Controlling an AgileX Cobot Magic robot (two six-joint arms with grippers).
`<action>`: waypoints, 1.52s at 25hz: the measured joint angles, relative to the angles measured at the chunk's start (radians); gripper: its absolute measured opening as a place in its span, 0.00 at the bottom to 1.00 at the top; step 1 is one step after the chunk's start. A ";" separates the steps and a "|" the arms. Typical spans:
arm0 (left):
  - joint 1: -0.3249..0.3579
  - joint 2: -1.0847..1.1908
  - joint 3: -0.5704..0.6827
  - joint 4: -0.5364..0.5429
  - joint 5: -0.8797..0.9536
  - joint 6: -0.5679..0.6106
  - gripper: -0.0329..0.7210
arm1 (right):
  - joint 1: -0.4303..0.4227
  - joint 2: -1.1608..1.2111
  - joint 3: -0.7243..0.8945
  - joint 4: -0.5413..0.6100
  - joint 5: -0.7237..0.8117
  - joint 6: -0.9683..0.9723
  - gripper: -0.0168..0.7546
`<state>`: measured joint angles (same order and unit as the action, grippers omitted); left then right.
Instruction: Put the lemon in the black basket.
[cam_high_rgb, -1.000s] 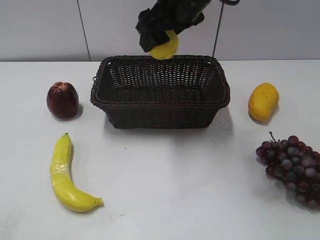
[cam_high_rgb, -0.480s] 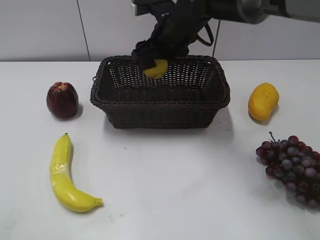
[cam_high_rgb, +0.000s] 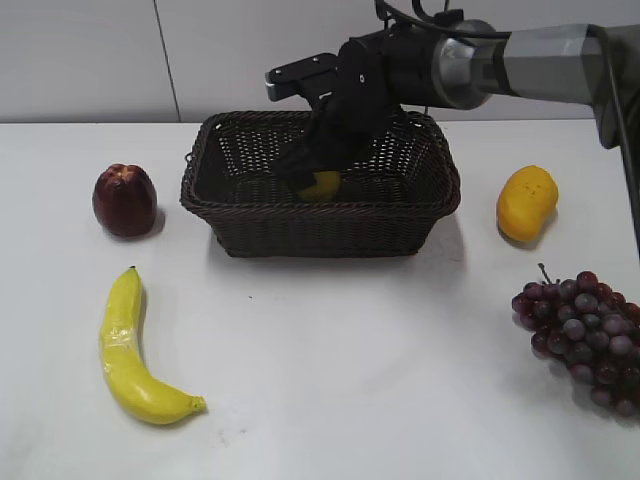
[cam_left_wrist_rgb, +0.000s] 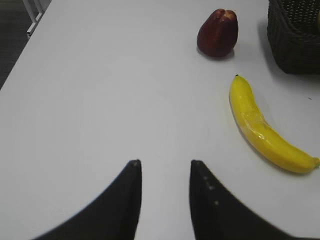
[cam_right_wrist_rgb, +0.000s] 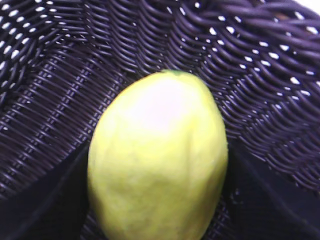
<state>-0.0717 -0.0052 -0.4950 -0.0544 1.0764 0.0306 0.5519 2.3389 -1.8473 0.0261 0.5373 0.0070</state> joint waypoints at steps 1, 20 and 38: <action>0.000 0.000 0.000 0.000 0.000 0.000 0.36 | 0.000 0.000 0.000 -0.001 0.005 0.004 0.74; 0.000 0.000 0.000 0.000 0.000 0.000 0.36 | 0.000 0.000 -0.243 -0.018 0.318 0.062 0.87; 0.000 0.000 0.000 0.000 0.000 0.000 0.36 | -0.236 -0.001 -0.548 0.005 0.671 0.024 0.82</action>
<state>-0.0717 -0.0052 -0.4950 -0.0544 1.0764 0.0306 0.3155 2.3375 -2.3955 0.0314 1.2080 0.0313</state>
